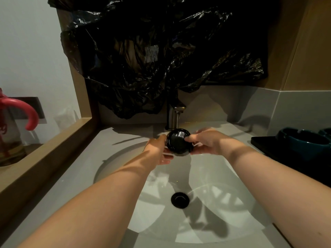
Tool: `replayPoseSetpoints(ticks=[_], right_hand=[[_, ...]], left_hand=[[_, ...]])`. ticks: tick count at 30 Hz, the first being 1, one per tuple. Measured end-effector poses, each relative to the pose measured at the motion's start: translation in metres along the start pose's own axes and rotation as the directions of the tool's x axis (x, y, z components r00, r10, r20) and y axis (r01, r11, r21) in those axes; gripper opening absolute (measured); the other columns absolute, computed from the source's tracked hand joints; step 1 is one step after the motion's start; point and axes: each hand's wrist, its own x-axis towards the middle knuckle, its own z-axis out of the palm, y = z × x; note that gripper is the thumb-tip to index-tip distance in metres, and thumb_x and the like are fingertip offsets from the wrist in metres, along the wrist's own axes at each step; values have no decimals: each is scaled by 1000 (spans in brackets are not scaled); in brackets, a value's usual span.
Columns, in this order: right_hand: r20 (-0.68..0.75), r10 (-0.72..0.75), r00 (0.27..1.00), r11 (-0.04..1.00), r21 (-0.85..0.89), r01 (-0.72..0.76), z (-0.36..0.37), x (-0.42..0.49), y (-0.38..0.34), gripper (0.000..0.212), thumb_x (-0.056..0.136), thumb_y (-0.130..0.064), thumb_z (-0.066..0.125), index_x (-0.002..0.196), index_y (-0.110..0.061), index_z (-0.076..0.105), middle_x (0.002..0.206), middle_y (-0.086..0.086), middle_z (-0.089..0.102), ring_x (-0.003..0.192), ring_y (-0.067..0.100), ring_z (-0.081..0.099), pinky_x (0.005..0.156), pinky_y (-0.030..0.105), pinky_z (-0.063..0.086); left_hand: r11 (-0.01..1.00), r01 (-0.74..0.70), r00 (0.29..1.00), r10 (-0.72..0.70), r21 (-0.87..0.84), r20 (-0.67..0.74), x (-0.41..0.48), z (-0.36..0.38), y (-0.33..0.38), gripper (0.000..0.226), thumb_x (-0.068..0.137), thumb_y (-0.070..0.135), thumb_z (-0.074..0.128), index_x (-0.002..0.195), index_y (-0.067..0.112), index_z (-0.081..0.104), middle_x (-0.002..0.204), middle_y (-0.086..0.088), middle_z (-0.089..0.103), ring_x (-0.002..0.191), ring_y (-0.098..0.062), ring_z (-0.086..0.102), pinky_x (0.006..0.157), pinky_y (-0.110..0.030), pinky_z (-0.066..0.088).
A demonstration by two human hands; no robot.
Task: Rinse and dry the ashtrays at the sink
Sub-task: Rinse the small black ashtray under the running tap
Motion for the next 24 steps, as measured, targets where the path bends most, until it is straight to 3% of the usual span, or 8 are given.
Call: replayPoseSetpoints(ticks=[2,4,9,12,14,19,21,24], right_hand=[[-91,-275,957,877,-432,211,-6,3,3,36,79,-7,72,112,-8,57,105,9,63,96,25,63,81,31,53],[-53,-455,889,700,-639,320,-5,3,7,36,77,-5,69,109,-13,55,99,6,62,92,25,61,79,33,52],[44,-600,799,502,-757,419,9,-3,10,23,83,-5,55,96,-21,45,81,-1,56,73,22,56,67,34,46],[127,-608,783,422,-784,455,13,-9,7,26,83,-1,53,100,-19,44,88,4,60,75,25,55,67,37,48],[167,-624,763,375,-793,480,11,-11,9,26,82,0,53,98,-18,42,92,6,60,77,28,54,67,40,47],[114,-654,748,379,-806,454,8,-9,11,29,85,-5,56,106,-18,41,96,4,61,86,30,59,74,41,49],[18,-619,785,447,-814,372,4,-9,12,43,87,-4,55,122,-19,37,103,6,60,97,29,60,81,37,48],[-167,-579,798,630,-714,307,-4,-13,4,72,81,14,48,141,-21,27,140,9,46,125,31,46,102,38,39]], left_hand=[[998,65,995,-64,-11,73,-3,-2,-2,51,101,48,32,118,5,53,107,-18,63,89,-34,68,73,-38,56],[994,102,987,-96,-47,128,-3,-3,-4,59,100,52,29,119,0,51,104,-22,63,88,-37,68,71,-40,56],[963,158,978,-121,-221,172,-6,-3,1,61,101,50,29,121,-4,49,97,-24,64,79,-34,67,63,-35,56],[920,182,975,-123,-348,186,-7,-6,3,50,101,43,37,126,1,48,104,-23,63,79,-31,66,55,-34,57],[882,200,970,-114,-428,217,-7,-9,5,43,100,36,46,127,2,49,115,-22,62,83,-30,66,59,-35,61],[855,102,976,12,-509,216,-9,-11,7,26,97,29,54,108,6,57,112,-20,66,96,-31,68,66,-33,61],[849,72,973,55,-523,224,-10,-10,8,23,96,24,56,108,4,56,107,-19,67,91,-29,69,62,-31,60],[883,48,968,75,-468,239,-9,-9,8,26,95,17,57,117,3,53,105,-19,64,89,-27,67,66,-32,58]])
